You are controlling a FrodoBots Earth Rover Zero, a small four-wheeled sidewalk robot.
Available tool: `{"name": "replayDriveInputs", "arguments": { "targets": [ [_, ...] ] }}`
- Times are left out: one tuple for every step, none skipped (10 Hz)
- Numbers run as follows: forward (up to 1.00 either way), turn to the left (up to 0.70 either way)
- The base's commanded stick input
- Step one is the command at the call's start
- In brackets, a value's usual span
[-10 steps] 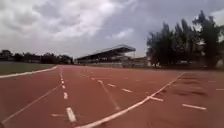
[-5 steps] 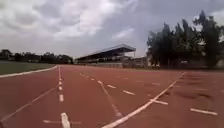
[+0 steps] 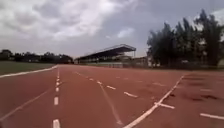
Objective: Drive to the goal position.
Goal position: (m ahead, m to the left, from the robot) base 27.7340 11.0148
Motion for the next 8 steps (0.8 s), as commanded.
{"name": "replayDriveInputs", "arguments": {
  "targets": [
    [0.45, 0.0],
    [0.45, 0.0],
    [0.45, 0.0],
    [0.45, 0.0],
    [0.45, 0.0],
    [0.45, 0.0],
    [0.45, 0.0],
    [0.45, 0.0]
  ]
}}
